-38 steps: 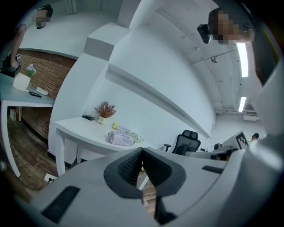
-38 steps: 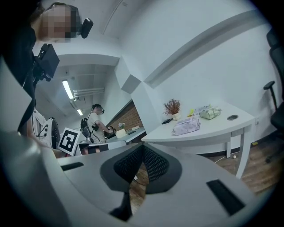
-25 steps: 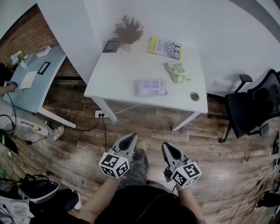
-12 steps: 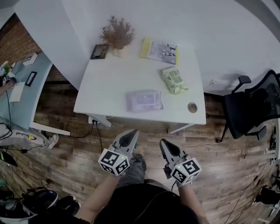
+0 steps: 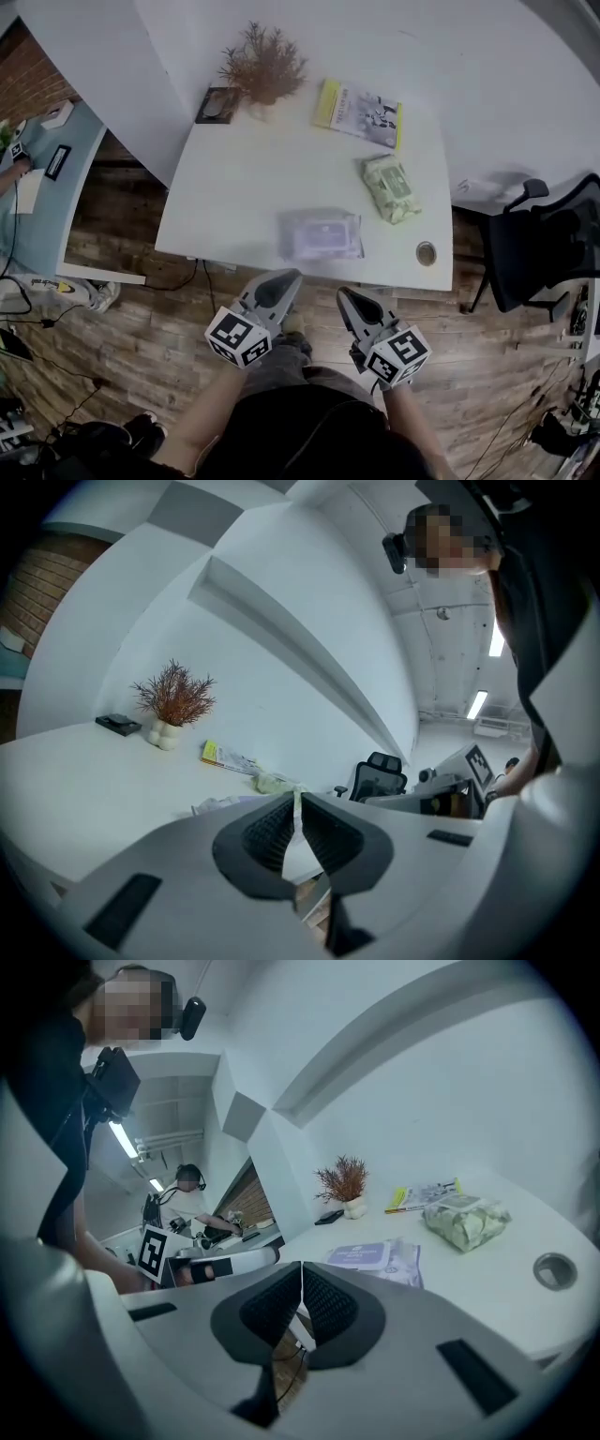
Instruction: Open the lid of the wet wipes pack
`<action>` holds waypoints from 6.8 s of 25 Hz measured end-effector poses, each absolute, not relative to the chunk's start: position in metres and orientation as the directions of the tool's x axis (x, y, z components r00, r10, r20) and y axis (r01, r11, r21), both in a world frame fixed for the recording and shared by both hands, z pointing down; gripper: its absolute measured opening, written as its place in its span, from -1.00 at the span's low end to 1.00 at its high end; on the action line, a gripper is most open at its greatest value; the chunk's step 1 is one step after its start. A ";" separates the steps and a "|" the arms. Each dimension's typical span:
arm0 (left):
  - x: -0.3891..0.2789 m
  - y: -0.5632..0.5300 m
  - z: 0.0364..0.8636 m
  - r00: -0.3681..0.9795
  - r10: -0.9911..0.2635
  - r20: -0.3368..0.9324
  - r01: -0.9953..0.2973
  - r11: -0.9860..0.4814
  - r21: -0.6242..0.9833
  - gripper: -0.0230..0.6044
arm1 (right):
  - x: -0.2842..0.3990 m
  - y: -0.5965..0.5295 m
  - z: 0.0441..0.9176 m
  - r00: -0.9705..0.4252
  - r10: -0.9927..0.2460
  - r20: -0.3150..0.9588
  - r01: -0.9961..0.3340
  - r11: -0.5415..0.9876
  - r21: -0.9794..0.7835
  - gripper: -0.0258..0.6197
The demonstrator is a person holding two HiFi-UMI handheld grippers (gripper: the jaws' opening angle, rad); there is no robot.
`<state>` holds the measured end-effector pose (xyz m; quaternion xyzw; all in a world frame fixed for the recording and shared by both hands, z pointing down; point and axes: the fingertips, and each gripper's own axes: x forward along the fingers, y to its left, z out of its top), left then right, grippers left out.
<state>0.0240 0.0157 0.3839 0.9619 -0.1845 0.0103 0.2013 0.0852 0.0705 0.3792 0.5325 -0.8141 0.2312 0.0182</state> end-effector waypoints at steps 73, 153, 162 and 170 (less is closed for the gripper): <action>0.109 -0.093 0.468 0.882 -0.029 0.471 0.015 -0.996 -0.088 0.49 | 0.091 -0.068 0.440 -0.635 -0.411 0.654 -0.295 0.912 0.286 -0.53; 0.049 -0.099 0.432 0.924 -0.276 0.263 -0.300 -0.953 0.053 -0.89 | 0.109 -0.115 0.374 -0.750 -0.531 0.395 -0.571 0.821 0.020 -0.75; 0.046 -0.103 0.435 0.916 -0.289 0.278 -0.320 -0.945 0.073 -0.89 | 0.116 -0.131 0.372 -0.730 -0.551 0.404 -0.593 0.804 0.026 -0.76; 0.045 -0.103 0.445 0.884 -0.323 0.337 -0.375 -0.921 0.101 -0.89 | 0.120 -0.142 0.373 -0.736 -0.550 0.394 -0.593 0.805 0.018 -0.76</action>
